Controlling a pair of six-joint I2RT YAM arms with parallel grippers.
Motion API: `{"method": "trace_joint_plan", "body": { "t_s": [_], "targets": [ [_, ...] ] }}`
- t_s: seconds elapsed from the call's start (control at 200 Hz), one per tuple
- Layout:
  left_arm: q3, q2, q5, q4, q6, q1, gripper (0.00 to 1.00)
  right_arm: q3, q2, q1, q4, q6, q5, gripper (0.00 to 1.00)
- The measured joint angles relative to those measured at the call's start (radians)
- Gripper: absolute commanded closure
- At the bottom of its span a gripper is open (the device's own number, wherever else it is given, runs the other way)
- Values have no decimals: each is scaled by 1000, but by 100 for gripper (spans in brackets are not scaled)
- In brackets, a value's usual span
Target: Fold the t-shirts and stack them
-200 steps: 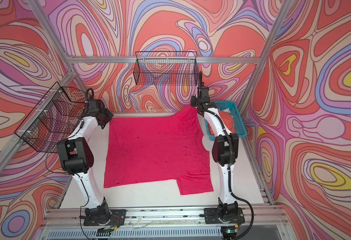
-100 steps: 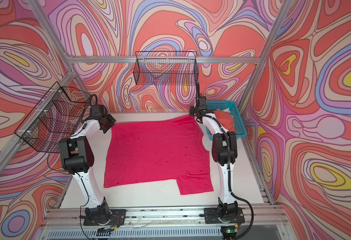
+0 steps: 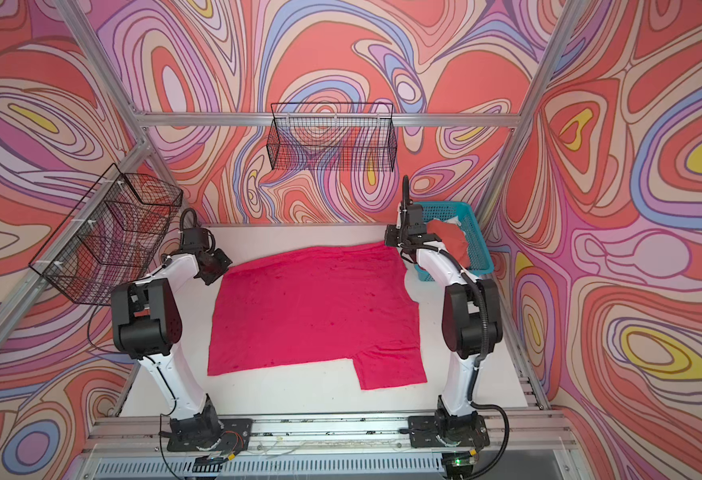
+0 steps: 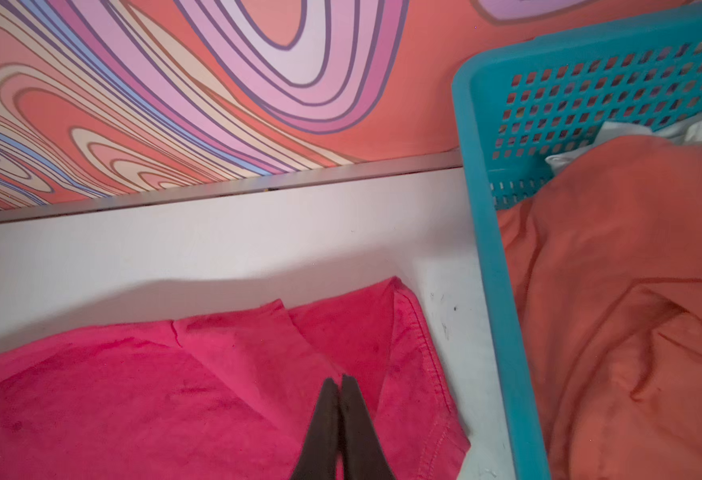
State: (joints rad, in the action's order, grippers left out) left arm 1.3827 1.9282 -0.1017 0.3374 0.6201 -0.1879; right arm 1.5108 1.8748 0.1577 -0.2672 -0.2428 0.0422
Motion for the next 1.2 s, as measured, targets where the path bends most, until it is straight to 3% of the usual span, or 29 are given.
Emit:
{"method": "trace_joint_plan", "body": {
  "t_s": [0.366,1.202],
  "targets": [
    [-52,-14,-3,-8,-14,-21,100,-169,-73,0,5,-14,-1,100],
    [-71,-113,-30,23,-25,-21,100,-215,-250,5,-69,-52,-1,100]
  ]
}}
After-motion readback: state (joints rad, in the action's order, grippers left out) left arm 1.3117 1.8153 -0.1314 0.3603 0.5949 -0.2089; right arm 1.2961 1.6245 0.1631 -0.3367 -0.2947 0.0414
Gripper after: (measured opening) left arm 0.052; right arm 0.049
